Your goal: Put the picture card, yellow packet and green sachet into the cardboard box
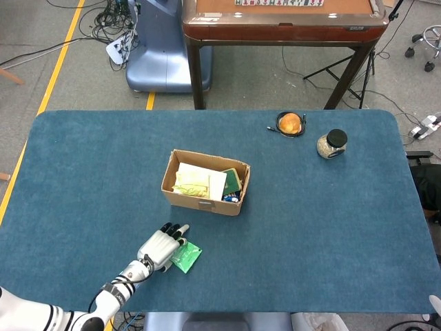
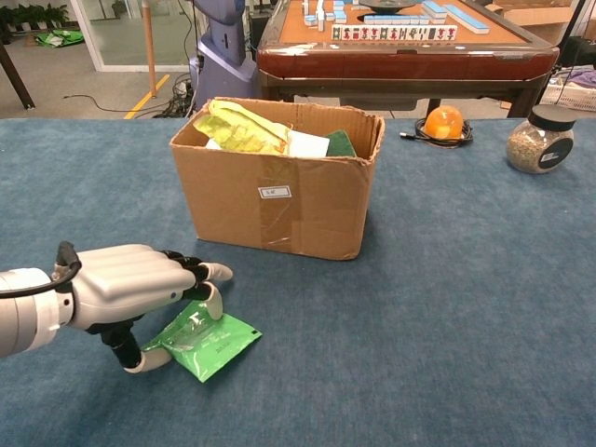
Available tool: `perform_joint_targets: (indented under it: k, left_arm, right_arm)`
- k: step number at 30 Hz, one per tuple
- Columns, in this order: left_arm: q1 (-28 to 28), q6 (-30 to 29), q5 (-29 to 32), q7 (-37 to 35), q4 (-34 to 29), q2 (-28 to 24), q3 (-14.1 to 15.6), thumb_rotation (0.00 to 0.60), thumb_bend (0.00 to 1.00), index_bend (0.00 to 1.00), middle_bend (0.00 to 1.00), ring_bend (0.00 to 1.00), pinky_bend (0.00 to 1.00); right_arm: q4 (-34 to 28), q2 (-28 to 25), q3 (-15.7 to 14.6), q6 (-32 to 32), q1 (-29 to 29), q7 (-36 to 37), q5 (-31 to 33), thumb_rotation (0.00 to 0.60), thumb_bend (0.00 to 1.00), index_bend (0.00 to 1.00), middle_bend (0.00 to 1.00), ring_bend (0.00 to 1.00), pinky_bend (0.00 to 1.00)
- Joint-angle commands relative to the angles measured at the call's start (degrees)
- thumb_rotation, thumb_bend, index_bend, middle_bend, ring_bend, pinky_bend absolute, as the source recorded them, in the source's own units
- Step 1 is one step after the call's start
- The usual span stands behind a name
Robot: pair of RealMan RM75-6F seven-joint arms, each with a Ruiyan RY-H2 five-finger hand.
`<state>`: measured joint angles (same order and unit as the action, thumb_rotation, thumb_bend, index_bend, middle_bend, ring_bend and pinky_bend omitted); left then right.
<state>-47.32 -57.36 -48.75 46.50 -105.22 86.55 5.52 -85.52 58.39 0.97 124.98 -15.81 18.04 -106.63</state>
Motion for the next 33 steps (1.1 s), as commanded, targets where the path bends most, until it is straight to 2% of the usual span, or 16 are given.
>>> perform_joint_targets:
  k: [1,9,16,33]
  left_arm:
    - [0.15,0.28,-0.39,-0.73,-0.04,-0.18,0.13,0.600,0.36,0.52,0.00,0.00,0.05]
    - [0.80,0.27,-1.84,-3.04,-0.23,-0.82,0.20,0.600,0.39,0.53,0.00,0.00,0.05]
    - [1.61,1.23,-4.88,-6.59,0.14,-1.77,0.39,0.600,0.56,0.54,0.00,0.00,0.05]
    - [3.99,1.61,-11.57,-13.63,0.00,-3.83,0.08,0.600,0.65,0.56,0.00,0.00,0.05]
  right_arm:
    - [-0.01,-0.01,-0.01,-0.11,0.03,0.00,0.03,0.600,0.05,0.39,0.48,0.36,0.42]
    - [-0.21,-0.16,-0.02,-0.46,0.17,0.01,0.11,0.600,0.05,0.39,0.48,0.36,0.42]
    - [-0.37,-0.25,-0.03,-0.86,0.33,-0.12,0.17,0.600,0.05,0.39,0.48,0.36,0.42]
    - [-0.76,-0.52,-0.05,-1.61,0.62,-0.06,0.50,0.600,0.05,0.39,0.48,0.36,0.42]
